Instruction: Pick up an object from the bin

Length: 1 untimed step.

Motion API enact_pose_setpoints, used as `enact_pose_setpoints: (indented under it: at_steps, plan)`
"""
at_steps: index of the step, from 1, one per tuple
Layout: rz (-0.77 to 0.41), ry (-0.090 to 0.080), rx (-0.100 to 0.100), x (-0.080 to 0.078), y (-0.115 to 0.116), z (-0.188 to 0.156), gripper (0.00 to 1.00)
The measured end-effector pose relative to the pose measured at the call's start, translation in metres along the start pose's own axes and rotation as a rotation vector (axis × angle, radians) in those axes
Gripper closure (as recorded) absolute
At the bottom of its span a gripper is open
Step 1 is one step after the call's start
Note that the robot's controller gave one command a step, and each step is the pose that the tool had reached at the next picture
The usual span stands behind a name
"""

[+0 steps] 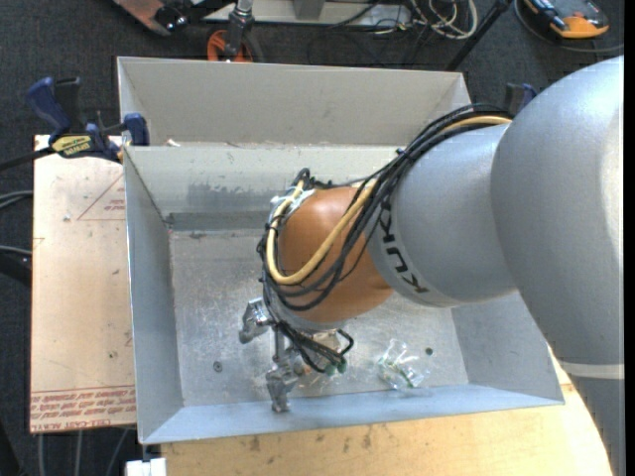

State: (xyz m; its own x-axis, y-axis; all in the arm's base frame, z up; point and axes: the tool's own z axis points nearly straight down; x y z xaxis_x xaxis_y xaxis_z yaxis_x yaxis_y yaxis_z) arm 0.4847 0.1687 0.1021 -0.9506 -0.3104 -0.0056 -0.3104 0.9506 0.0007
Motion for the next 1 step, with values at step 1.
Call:
enact_pose_setpoints:
  at_steps: [1]
  plan:
    - [-0.066, -0.003, -0.002, -0.011, -0.0823, 0.0304, 0.0]
